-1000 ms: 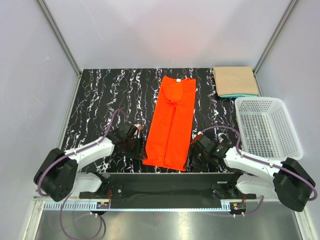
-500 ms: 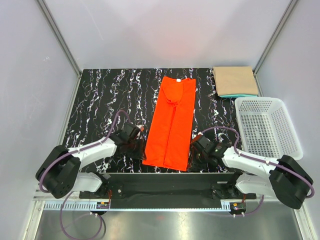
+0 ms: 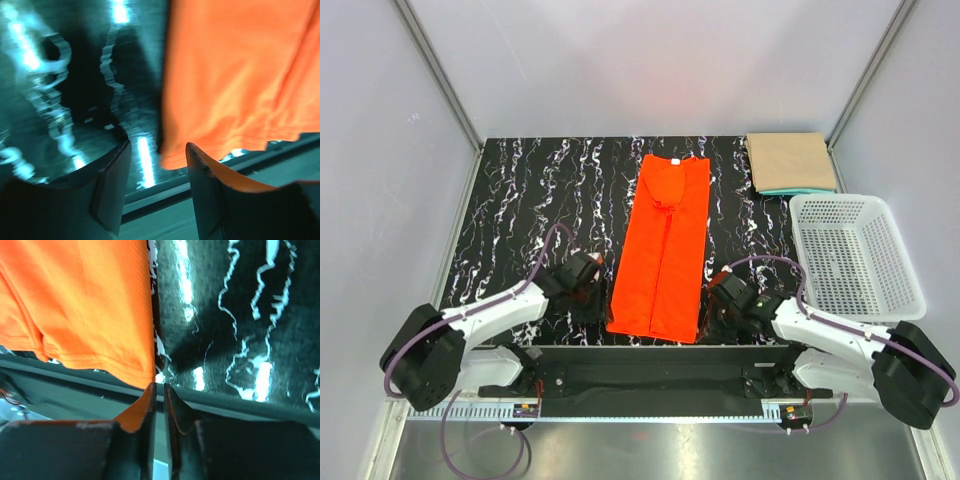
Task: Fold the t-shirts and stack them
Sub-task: Fold the tshirt
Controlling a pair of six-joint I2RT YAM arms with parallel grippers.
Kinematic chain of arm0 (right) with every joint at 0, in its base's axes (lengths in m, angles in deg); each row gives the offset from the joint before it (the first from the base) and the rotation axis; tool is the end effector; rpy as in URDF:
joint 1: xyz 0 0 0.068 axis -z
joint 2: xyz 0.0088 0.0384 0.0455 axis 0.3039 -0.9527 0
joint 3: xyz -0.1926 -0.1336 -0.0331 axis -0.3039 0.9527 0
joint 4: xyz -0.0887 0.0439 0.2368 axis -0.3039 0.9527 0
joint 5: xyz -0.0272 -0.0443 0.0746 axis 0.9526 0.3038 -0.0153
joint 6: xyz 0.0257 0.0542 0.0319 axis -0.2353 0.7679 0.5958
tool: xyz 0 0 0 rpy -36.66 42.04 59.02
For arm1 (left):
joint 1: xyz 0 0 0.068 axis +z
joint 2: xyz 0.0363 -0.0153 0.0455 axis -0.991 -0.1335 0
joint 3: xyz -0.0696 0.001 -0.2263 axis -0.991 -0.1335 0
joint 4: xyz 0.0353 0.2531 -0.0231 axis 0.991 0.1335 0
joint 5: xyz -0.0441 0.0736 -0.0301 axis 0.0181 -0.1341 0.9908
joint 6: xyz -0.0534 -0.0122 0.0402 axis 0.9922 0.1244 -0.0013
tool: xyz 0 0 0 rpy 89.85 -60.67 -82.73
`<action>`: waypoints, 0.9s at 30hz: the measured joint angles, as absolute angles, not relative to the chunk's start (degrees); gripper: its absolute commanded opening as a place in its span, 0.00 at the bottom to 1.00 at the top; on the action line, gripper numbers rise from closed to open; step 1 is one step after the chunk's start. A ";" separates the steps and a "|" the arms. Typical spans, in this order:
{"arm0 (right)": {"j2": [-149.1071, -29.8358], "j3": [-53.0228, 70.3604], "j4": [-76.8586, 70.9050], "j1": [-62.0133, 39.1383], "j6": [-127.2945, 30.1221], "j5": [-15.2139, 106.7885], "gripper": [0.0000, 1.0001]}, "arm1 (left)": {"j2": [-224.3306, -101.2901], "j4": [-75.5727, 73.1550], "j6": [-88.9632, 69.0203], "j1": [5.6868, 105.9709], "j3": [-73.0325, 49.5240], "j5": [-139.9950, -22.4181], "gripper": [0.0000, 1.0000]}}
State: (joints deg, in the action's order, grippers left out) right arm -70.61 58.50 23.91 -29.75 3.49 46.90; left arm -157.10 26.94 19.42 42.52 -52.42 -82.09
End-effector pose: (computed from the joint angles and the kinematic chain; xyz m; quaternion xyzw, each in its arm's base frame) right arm 0.1304 0.1512 0.1046 0.0842 0.9690 0.2137 0.0908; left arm 0.1666 -0.1479 0.1094 0.0045 0.9729 -0.1919 0.1288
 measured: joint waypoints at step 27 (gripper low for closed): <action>-71.90 59.55 21.66 -29.75 8.39 47.95 0.27 | -156.64 19.55 23.31 41.99 -57.05 -77.79 0.00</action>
